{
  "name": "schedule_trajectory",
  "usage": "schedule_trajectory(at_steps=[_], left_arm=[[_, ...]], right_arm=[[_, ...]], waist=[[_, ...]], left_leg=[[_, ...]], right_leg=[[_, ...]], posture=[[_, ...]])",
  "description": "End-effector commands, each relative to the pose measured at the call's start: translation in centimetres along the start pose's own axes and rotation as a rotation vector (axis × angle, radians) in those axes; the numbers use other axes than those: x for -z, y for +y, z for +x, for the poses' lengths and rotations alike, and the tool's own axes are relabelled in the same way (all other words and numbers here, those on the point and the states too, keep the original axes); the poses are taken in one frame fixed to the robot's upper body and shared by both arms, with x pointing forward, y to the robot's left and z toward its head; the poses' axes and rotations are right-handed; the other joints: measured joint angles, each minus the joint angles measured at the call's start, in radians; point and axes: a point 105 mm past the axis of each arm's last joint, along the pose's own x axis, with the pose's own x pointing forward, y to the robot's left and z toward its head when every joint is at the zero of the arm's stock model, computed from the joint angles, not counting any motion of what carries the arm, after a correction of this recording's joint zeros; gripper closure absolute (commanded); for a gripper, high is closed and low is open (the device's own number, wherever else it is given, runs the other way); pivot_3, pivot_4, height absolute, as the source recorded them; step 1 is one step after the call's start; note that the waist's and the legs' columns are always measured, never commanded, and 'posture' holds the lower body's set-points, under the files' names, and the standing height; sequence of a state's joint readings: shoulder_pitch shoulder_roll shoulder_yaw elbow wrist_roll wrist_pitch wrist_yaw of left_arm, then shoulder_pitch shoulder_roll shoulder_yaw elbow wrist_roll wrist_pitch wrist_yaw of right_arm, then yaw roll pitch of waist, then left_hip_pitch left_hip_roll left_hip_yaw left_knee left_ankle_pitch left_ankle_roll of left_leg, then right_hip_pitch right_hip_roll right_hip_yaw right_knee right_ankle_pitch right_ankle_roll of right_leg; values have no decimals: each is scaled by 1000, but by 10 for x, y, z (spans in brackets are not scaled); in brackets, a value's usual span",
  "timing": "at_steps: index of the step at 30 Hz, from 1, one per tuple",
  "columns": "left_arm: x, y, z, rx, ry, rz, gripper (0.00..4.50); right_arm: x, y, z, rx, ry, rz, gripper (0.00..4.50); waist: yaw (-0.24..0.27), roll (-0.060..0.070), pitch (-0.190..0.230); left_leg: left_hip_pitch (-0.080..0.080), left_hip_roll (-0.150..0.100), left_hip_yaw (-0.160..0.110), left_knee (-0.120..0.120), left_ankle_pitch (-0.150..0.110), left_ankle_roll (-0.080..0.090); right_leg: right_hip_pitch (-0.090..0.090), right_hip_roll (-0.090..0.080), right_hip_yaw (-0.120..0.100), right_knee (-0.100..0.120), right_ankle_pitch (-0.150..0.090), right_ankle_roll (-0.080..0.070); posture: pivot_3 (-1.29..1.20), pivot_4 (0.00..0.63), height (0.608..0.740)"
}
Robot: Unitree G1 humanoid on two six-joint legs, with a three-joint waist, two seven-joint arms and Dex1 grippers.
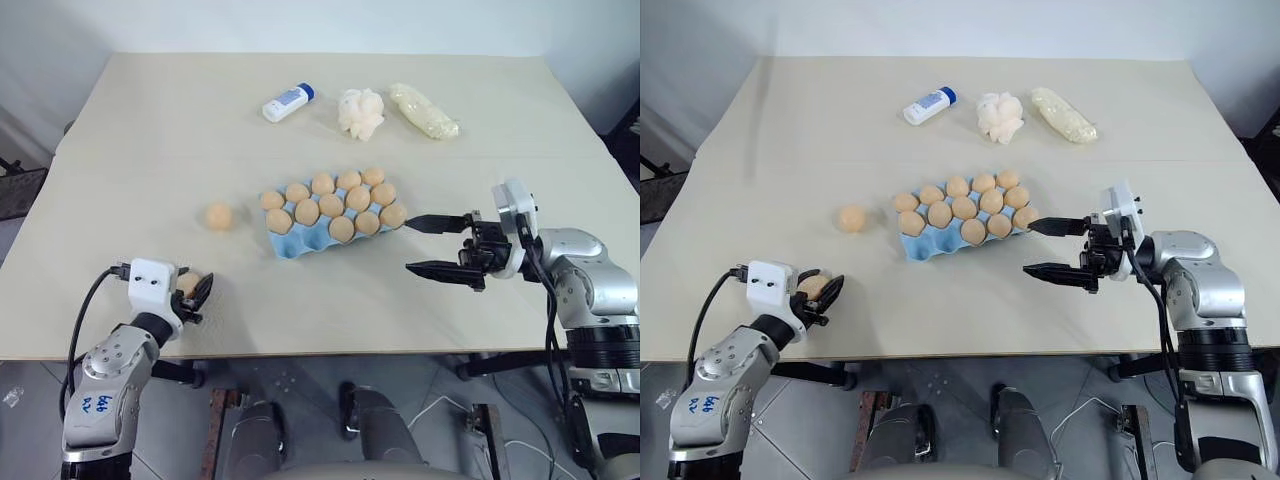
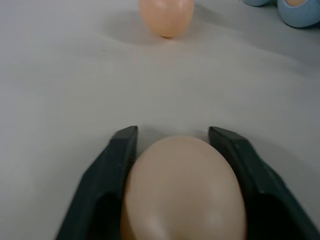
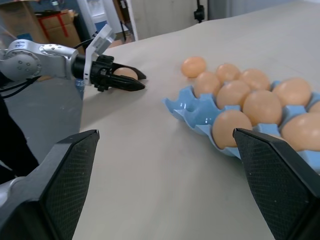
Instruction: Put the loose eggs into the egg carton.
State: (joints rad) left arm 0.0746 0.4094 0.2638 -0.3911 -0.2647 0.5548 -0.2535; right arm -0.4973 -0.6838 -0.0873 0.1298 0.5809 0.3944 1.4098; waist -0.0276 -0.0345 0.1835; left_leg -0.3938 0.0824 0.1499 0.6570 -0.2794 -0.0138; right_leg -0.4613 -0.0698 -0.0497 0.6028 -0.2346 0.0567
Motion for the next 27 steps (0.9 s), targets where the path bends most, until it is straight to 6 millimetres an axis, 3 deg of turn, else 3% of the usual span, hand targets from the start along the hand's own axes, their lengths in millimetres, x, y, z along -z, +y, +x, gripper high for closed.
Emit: schedule_trajectory(at_steps=[1,5,10,13,17,23,27], left_arm=[[-21,0,3,22,-64,46,2854],[-45,-2,12,60,-136,80,2893],[-102,-22,25,228,-339,175,2897],[-121,-30,33,296,-393,173,2897],[-144,-66,57,549,-443,174,2897],[-137,-99,78,768,-402,182,2897],[-121,-119,91,863,-330,208,2897]], right_arm=[[-13,3,-6,14,-19,-51,0],[-14,4,-9,34,-24,-58,0],[-17,8,-12,54,-47,-77,0],[-20,11,-13,55,-67,-93,0],[-16,15,-12,50,-54,-109,0],[-14,13,-12,84,-73,-142,0],[-11,16,-12,114,-78,-143,0]], waist=[[0,0,0],[1,0,0],[3,0,0],[3,0,0],[4,0,0],[-2,0,0],[3,0,0]], left_leg=[[0,0,0,0,0,0],[0,0,0,0,0,0],[0,0,0,0,1,1],[0,-1,1,1,1,1],[0,-1,3,1,4,5],[1,0,9,2,4,5],[1,1,9,2,4,3]], right_leg=[[0,0,0,0,0,0],[0,0,0,0,0,0],[1,1,0,0,0,0],[1,1,0,0,0,1],[2,1,0,1,1,1],[1,3,1,2,1,1],[1,5,1,3,0,1]], posture=[[0,150,740],[0,150,740],[0,150,740],[0,150,740],[0,150,740],[0,150,740],[0,150,740]])
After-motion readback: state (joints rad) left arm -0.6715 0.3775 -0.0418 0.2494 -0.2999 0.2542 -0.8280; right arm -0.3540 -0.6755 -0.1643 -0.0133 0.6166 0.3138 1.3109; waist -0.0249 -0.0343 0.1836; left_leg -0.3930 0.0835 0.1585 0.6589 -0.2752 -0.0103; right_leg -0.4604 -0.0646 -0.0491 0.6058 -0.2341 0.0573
